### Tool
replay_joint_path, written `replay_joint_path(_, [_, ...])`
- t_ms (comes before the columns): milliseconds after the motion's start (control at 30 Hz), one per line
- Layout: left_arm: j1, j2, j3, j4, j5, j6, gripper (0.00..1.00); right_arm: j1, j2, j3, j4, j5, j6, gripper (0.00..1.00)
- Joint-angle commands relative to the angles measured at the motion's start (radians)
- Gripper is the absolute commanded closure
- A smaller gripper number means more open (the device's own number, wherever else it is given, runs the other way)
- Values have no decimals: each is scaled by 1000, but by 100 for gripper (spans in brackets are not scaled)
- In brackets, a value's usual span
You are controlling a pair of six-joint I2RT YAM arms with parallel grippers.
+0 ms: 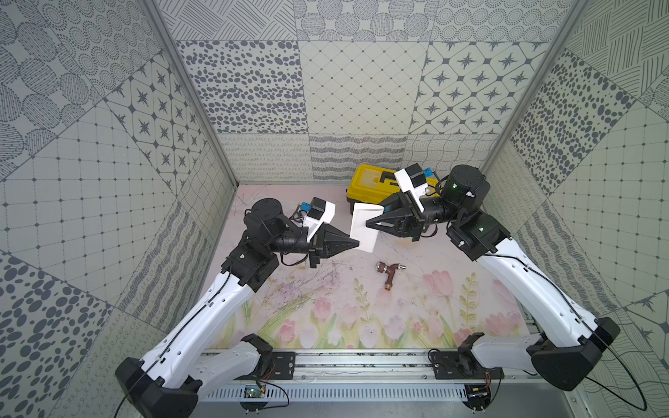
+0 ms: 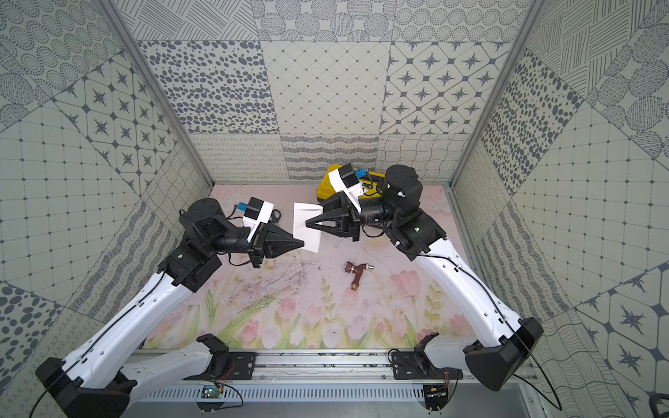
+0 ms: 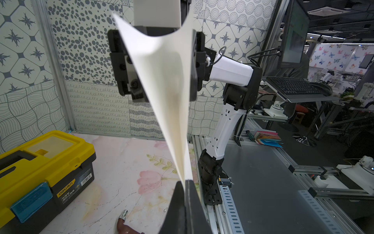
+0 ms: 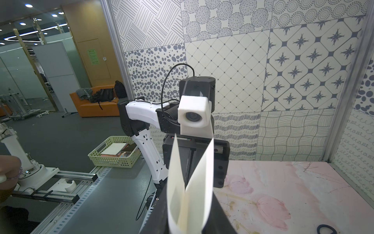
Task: Fold the square paper along the opposite sides
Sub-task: Fold the paper.
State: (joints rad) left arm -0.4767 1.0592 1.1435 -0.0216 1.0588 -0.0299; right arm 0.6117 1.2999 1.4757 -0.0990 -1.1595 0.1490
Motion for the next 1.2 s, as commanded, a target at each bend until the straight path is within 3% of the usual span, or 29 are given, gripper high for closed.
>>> replay_joint_path(0, [2,4,35,-78,6,115,100,13,-22,-11,40,-27,6,77])
replay_joint_path(400, [1,31,75,-137,-48,162,100,20,-43,-16,5,-20,-29,80])
replay_joint_path(1167, [22,-5,75,-148,-25,192,100,6,-71,-23,-71,-14,-114,74])
